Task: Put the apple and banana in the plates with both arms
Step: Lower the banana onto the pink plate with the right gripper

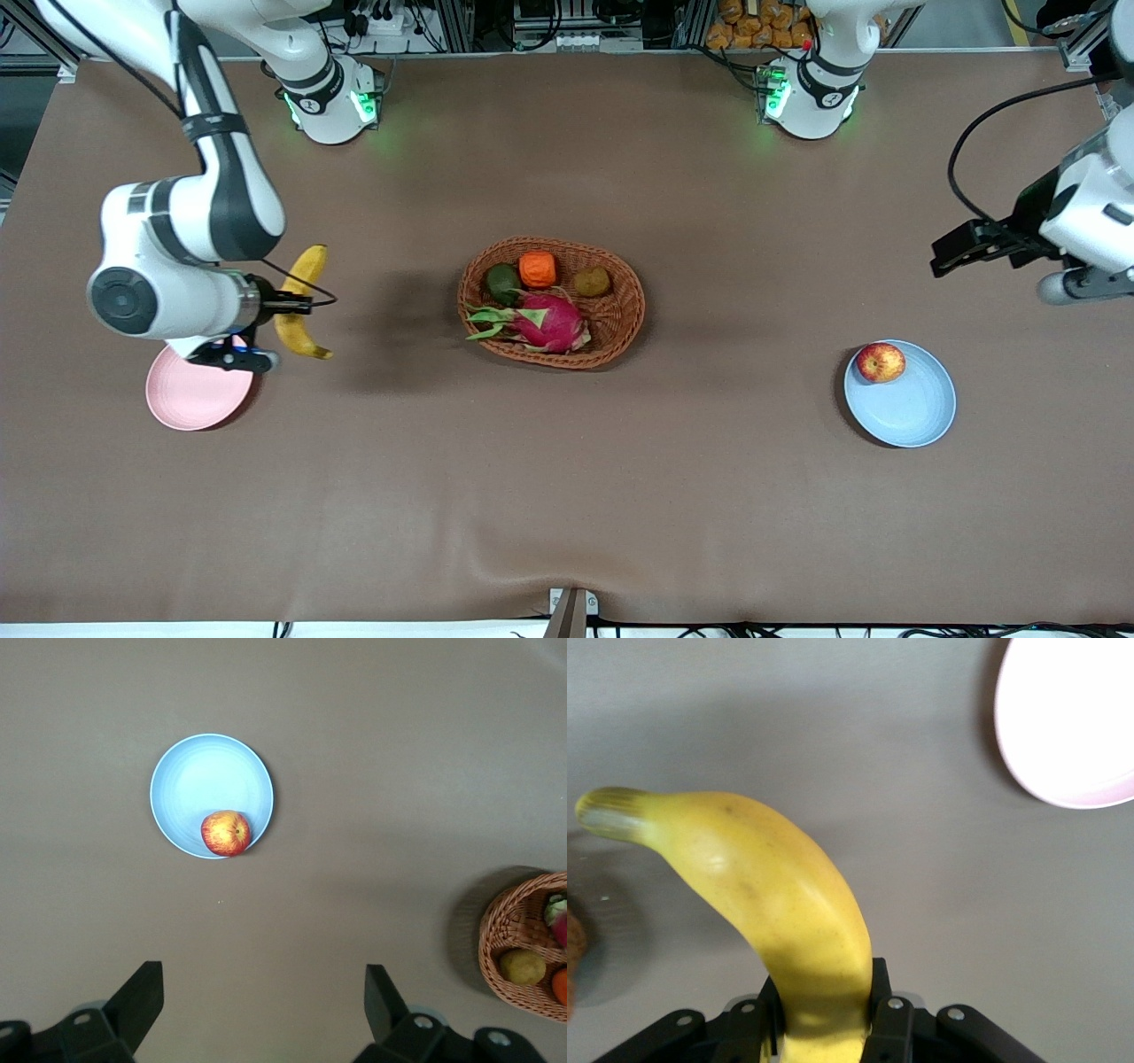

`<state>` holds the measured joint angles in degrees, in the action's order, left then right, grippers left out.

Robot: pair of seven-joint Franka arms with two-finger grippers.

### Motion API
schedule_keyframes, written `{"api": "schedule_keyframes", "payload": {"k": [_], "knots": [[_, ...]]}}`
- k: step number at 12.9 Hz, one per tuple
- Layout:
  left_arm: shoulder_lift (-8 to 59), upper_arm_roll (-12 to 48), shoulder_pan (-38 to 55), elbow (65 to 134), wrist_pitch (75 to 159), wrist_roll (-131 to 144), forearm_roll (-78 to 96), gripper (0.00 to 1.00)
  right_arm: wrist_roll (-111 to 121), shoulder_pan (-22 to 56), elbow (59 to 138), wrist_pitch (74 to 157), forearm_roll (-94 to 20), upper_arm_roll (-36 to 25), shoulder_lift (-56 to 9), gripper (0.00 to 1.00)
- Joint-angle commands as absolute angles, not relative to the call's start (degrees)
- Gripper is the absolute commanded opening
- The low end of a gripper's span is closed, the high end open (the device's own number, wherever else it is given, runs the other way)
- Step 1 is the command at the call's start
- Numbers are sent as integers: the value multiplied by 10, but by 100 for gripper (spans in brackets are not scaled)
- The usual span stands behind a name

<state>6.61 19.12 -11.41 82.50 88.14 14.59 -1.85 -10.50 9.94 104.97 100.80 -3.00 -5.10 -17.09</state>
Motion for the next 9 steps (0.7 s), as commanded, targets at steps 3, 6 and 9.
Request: {"api": "schedule_keyframes", "payload": {"k": [3, 6, 9], "knots": [[22, 192, -101, 817, 867, 134, -28, 100, -49, 35, 1049, 1028, 1, -40, -182, 1], [9, 154, -60, 822, 844, 127, -27, 100, -3, -17, 1029, 1027, 21, -40, -209, 0], [3, 115, -25, 819, 817, 123, -25, 100, 39, -64, 1001, 1028, 22, -40, -250, 0]]}}
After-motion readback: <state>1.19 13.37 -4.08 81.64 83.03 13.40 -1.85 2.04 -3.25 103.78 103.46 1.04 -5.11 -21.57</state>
